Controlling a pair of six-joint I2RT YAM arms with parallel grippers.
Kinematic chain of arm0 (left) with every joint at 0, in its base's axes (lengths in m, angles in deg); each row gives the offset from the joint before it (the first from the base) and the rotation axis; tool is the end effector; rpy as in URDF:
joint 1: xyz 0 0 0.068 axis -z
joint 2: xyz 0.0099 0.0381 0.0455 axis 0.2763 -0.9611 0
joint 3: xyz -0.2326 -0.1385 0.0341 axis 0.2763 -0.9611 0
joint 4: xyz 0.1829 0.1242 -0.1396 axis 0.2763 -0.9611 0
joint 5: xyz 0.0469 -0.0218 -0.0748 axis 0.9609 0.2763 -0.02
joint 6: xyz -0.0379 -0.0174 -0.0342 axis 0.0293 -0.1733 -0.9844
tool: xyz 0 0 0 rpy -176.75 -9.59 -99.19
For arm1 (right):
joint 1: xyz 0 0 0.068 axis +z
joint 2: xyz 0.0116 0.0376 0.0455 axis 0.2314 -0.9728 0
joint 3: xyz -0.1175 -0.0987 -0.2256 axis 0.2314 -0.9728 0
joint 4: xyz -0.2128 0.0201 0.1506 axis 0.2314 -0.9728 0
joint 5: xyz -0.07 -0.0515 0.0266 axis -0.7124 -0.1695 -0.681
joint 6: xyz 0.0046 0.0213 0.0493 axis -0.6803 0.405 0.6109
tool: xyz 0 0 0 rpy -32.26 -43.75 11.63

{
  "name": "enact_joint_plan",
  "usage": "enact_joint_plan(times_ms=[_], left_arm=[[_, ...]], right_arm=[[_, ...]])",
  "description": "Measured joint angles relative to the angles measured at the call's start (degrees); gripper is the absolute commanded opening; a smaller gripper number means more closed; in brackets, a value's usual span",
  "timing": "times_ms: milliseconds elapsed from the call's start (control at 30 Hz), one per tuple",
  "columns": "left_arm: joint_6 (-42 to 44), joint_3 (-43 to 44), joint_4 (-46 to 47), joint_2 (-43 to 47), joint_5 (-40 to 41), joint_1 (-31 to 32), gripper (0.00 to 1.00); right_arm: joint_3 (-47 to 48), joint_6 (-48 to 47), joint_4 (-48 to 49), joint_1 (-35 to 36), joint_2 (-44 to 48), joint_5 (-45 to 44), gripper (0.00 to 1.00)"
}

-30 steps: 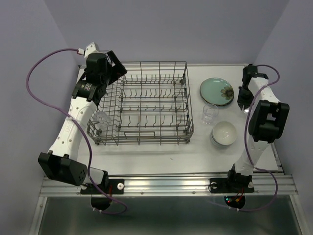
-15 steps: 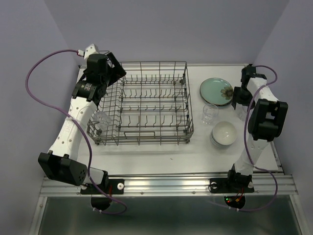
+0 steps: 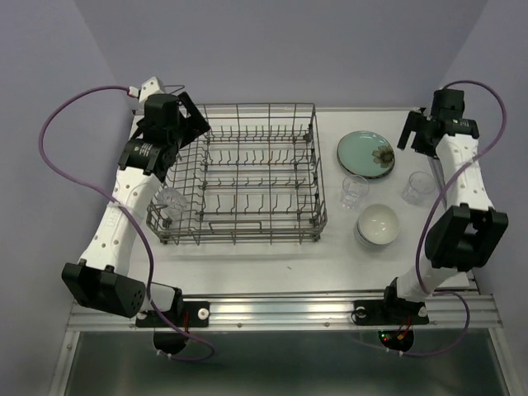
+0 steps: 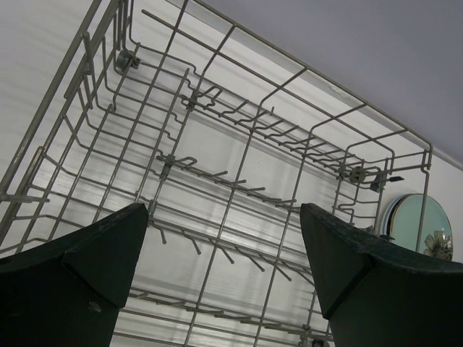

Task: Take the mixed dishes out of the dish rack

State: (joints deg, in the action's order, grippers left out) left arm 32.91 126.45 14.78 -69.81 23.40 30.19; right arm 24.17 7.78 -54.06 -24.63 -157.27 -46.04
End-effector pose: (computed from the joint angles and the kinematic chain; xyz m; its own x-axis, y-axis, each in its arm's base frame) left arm 0.2891 -0.0645 0.4330 -0.2919 -0.4586 -0.8393 -0.1504 0.8886 -0.4333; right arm 0.3625 -0.0800 0.3312 -0.7567 0.2590 -0.6002 0.4002 0.9096 -0.1119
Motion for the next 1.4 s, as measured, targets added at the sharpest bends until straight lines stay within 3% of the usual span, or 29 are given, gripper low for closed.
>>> enact_joint_plan(times_ms=[167,300,400,633,900,967,1067,1167,1300,1400], left_arm=[[0.02,-0.52,-2.36,1.22,1.62,0.0,0.99],[-0.02,-2.25,-3.82,2.6,2.51,0.0,0.99],[-0.22,-4.87,-5.92,4.48,3.96,0.0,0.99],[-1.55,-9.09,-10.51,7.67,6.95,0.0,0.99],[-3.41,-11.54,-13.97,8.7,8.24,0.0,0.99],[-3.85,-12.04,-14.67,8.79,8.2,0.0,0.99],[-4.46,-12.55,-15.23,8.87,8.17,0.0,0.99],[-5.09,-13.07,-15.85,9.29,8.2,0.0,0.99],[-5.99,-13.57,-16.92,9.64,8.39,0.0,0.99],[-6.82,-13.7,-18.27,9.6,9.25,0.0,0.99]], right_arm=[[-3.1,2.64,8.39,2.08,15.41,10.64,1.0],[-6.51,4.09,15.56,8.41,20.17,16.76,1.0],[-9.07,5.49,18.51,13.84,18.99,20.65,1.0],[-11.67,8.31,19.41,24.46,12.5,20.2,0.99],[-13.2,11.02,19.41,31.85,7.5,15.26,0.82],[-13.46,11.37,19.23,32.89,6.36,13.68,0.77],[-13.51,11.98,18.56,34.42,4.35,10.32,0.56],[-13.81,12.74,18.14,35.54,3.65,7.72,0.28],[-14.34,13.77,17.81,36.5,3.13,5.86,0.08],[-14.34,15.54,17.86,36.52,2.64,4.81,0.01]])
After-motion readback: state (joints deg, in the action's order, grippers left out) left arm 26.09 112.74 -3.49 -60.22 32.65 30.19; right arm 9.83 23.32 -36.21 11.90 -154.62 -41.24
